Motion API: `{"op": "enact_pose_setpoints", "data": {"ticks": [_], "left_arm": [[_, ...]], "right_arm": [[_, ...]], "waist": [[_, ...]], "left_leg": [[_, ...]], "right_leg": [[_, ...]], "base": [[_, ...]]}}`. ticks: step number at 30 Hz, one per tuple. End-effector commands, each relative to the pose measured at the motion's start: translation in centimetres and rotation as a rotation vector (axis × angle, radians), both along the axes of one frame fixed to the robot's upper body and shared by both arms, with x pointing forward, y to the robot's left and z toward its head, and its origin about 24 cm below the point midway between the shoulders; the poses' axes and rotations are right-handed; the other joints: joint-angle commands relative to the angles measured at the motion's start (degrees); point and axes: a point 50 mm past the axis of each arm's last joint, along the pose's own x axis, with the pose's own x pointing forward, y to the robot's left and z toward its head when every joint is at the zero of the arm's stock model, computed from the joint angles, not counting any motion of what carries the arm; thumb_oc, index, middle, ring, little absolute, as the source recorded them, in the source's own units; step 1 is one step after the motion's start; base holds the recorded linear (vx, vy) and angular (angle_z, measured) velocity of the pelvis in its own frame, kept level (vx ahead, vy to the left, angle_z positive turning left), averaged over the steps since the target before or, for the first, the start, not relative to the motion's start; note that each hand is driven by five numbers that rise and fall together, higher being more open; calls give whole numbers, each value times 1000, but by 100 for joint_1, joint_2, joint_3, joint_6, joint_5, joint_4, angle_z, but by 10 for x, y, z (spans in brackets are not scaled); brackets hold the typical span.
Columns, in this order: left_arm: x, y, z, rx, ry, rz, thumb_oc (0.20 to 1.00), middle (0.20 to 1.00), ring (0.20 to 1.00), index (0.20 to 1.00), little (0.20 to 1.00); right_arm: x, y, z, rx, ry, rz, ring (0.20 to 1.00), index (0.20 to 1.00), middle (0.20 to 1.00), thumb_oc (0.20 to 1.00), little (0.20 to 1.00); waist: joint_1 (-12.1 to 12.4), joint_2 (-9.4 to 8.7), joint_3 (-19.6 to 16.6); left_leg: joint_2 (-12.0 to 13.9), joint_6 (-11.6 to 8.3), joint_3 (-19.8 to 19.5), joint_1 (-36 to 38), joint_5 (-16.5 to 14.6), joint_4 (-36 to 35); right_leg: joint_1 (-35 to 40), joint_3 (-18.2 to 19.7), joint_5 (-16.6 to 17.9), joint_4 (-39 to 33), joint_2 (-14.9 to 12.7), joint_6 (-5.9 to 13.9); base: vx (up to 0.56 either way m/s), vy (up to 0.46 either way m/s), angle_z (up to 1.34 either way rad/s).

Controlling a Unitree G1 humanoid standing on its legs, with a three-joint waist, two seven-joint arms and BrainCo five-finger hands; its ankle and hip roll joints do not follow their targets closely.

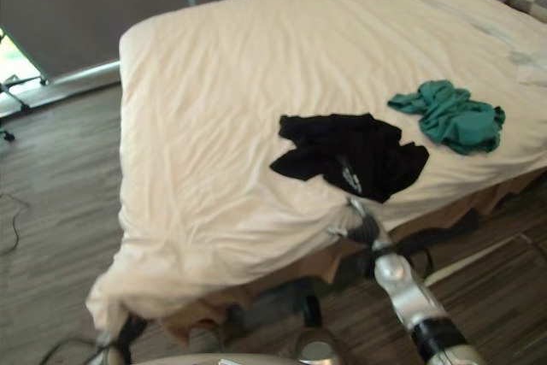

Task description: Tidy up the quilt and then pick up the clothes from the bed and put them into the laundry hamper.

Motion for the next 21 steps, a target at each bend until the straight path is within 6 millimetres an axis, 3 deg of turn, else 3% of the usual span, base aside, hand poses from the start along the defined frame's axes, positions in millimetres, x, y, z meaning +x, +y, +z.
{"op": "enact_pose_setpoints", "data": {"ticks": [1, 4, 5, 6, 8, 9, 10, 11, 12, 13, 14, 15, 17, 19, 20, 21], "left_arm": [[-48, 30, 7, 85, 119, 160, 1000, 1000, 1000, 1000, 1000], [-75, 29, 7, 85, 173, 255, 1000, 1000, 1000, 1000, 1000], [-79, 31, 8, 88, 183, 275, 1000, 1000, 1000, 1000, 1000], [-81, 32, 9, 92, 186, 279, 1000, 1000, 1000, 1000, 1000], [-73, 37, 10, 103, 160, 266, 1000, 1000, 1000, 1000, 1000], [-51, 49, 14, 133, 97, 223, 1000, 1000, 1000, 1000, 1000], [-50, 50, 15, 134, 94, 224, 1000, 1000, 1000, 1000, 1000], [-34, 56, 18, 153, 51, 195, 1000, 1000, 1000, 1000, 1000], [21, 66, 28, 181, -102, 84, 1000, 1000, 1000, 1000, 1000], [22, 67, 28, 181, -105, 84, 1000, 1000, 1000, 1000, 1000], [46, 66, 34, 179, -182, 45, 1000, 1000, 1000, 1000, 1000], [83, 59, 43, 163, -298, -30, 1000, 1000, 1000, 1000, 1000], [127, 46, 58, 122, -451, -105, 1000, 1000, 1000, 1000, 1000], [173, 20, 78, 54, -619, -183, 1000, 1000, 1000, 1000, 1000], [173, 20, 78, 53, -618, -183, 1000, 1000, 1000, 1000, 1000], [183, 13, 83, 43, -650, -202, 1000, 1000, 1000, 1000, 1000]], "right_arm": [[36, 59, 79, 80, -378, 210, 1000, 1000, 1000, 1000, 1000], [43, 105, 120, 131, -505, 394, 1000, 1000, 1000, 1000, 1000], [45, 124, 131, 148, -526, 465, 300, 300, 300, 300, 300], [46, 144, 141, 166, -543, 530, 200, 200, 200, 200, 200], [48, 180, 159, 209, -567, 638, 200, 200, 200, 200, 200], [50, 208, 171, 222, -558, 718, 200, 200, 200, 200, 200], [51, 209, 172, 223, -562, 719, 200, 200, 200, 200, 200], [54, 218, 178, 220, -561, 737, 200, 200, 200, 200, 200], [59, 238, 176, 217, -518, 764, 200, 200, 200, 200, 200], [59, 238, 178, 217, -522, 764, 200, 200, 200, 200, 200], [61, 243, 177, 209, -509, 770, 200, 200, 200, 200, 200], [62, 250, 170, 202, -473, 779, 200, 200, 200, 200, 200], [64, 250, 161, 193, -432, 782, 200, 200, 200, 200, 200], [64, 249, 130, 178, -319, 770, 200, 200, 200, 200, 200], [64, 249, 130, 177, -319, 770, 200, 200, 200, 200, 200], [62, 248, 116, 164, -275, 771, 200, 200, 200, 200, 200]], "waist": [[457, -513, 115], [742, -591, 97], [872, -623, 127], [990, -652, 177], [1177, -708, 390], [1381, -721, 706], [1374, -727, 719], [1459, -725, 885], [1633, -688, 1274], [1624, -694, 1269], [1657, -685, 1407], [1727, -643, 1615], [1762, -571, 1775], [1739, -439, 1961], [1737, -440, 1937], [1698, -421, 1965]], "left_leg": [[170, -45, -414, -324, 365, -7], [203, -55, -515, -396, 353, -7], [220, -60, -566, -441, 375, -7], [228, -63, -619, -492, 400, -7], [261, -78, -725, -641, 473, -7], [286, -86, -872, -905, 590, 33], [287, -87, -879, -918, 593, 38], [295, -93, -958, -1090, 652, 93], [321, -129, -1153, -1585, 723, 383], [318, -130, -1172, -1640, 709, 425], [335, -150, -1267, -1944, 721, 616], [347, -183, -1354, -2230, 744, 796], [319, -246, -1529, -2887, 728, 1206], [219, -256, -1662, -3544, 671, 1614], [217, -256, -1667, -3588, 661, 1641], [210, -251, -1678, -3746, 631, 1746]], "right_leg": [[775, -137, -770, 17, -725, 645], [793, -238, -833, 17, -726, 642], [792, -282, -844, 17, -724, 640], [786, -319, -850, 17, -716, 632], [705, -379, -853, 51, -697, 613], [522, -435, -835, 128, -685, 588], [511, -439, -838, 138, -686, 586], [373, -472, -853, 237, -686, 568], [23, -559, -868, 500, -712, 535], [-17, -568, -879, 529, -717, 533], [-232, -603, -889, 686, -754, 526], [-445, -661, -894, 848, -804, 523], [-910, -717, -982, 1190, -889, 528], [-1549, -715, -1100, 1681, -967, 544], [-1593, -712, -1112, 1709, -971, 544], [-1791, -685, -1141, 1861, -977, 554]], "base": [[9, -7, 27], [-7, -24, 21], [-53, -37, 32], [-81, -55, 27], [-195, -70, 15], [-236, -62, 20], [-274, -63, 35], [-347, -77, 54], [-349, -77, 58], [-342, -66, 68], [-225, -35, 57], [-312, -34, 55], [-269, -4, 37], [-210, 66, 31], [-152, 80, 18], [-71, 53, 5]]}}
